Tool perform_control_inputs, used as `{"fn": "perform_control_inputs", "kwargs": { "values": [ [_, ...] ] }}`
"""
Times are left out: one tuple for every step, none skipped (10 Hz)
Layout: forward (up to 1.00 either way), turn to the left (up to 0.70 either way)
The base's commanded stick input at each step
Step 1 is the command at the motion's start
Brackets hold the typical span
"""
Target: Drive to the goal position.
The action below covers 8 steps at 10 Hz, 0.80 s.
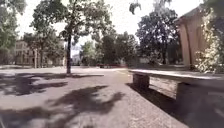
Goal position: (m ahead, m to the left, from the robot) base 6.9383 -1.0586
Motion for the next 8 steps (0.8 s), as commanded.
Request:
{"fn": "perform_control_inputs", "kwargs": {
  "values": [
    [0.85,0.0],
    [0.85,0.0],
    [0.85,0.0],
    [0.85,0.0],
    [0.85,0.0],
    [0.85,0.0],
    [0.85,0.0],
    [0.85,0.0]
  ]
}}
